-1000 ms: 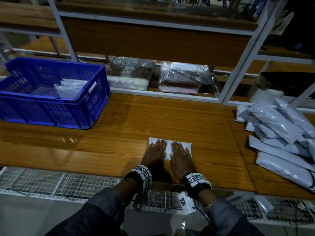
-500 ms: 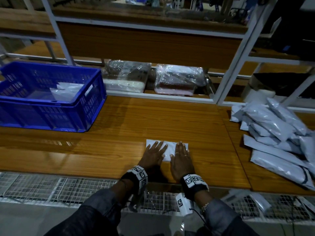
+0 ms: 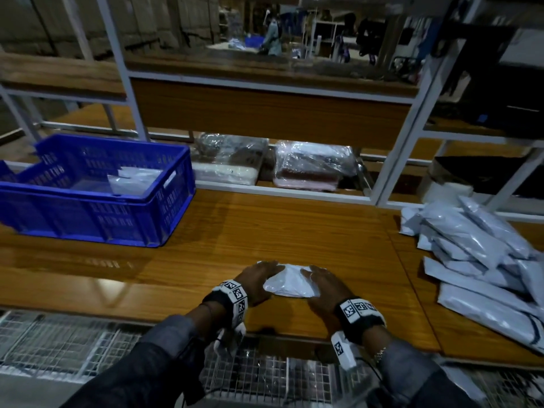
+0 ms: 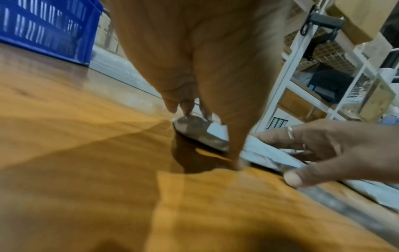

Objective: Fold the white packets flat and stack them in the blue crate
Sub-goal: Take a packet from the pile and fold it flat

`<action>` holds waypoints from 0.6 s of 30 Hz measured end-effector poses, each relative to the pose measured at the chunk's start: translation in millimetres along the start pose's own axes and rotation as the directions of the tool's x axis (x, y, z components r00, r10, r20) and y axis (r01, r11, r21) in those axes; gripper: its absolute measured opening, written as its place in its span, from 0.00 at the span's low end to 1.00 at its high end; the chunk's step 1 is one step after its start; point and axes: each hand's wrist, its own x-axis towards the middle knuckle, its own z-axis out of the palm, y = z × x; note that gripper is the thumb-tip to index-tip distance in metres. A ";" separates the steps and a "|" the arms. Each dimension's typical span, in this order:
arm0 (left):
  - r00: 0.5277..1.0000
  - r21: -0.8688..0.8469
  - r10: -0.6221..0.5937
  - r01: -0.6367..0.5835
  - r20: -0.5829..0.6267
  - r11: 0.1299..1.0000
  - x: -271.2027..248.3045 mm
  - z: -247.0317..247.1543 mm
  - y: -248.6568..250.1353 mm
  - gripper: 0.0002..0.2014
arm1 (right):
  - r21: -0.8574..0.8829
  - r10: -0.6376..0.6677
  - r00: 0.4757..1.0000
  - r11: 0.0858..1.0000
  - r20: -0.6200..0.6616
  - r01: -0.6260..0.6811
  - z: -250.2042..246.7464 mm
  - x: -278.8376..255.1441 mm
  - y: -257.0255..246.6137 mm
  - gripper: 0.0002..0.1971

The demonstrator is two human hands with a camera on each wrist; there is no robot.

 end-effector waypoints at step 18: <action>0.969 -0.405 -0.049 -0.055 -0.242 0.913 -93.3 -213.3 -75.3 0.07 | 0.276 -0.338 0.917 0.880 -0.212 0.388 -124.4 57.0 -137.8 0.03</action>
